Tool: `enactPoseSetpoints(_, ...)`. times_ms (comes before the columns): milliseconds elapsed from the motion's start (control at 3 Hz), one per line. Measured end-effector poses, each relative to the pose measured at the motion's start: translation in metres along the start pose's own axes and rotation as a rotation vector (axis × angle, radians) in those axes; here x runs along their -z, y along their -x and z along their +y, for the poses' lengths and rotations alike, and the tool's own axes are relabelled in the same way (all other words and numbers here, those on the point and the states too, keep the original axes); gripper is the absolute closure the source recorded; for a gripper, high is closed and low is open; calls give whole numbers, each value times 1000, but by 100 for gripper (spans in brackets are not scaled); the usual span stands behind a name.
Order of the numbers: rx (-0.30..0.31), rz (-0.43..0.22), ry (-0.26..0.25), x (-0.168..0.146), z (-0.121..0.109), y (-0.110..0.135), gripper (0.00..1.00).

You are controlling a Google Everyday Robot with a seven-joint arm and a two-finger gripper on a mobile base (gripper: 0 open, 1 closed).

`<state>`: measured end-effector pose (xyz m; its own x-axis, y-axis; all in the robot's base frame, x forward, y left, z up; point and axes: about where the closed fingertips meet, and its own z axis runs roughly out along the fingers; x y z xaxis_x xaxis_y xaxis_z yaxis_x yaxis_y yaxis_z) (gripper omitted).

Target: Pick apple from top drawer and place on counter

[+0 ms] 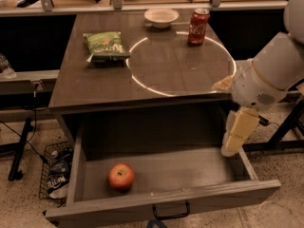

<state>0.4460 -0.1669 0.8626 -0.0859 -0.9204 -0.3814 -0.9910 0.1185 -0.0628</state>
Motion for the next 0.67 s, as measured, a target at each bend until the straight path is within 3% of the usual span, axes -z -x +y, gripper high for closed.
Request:
enactPoseSetpoints(333, 13, -49, 82, -54, 16, 20, 0)
enactPoseSetpoints(667, 14, -43, 73, -48, 15, 18, 0)
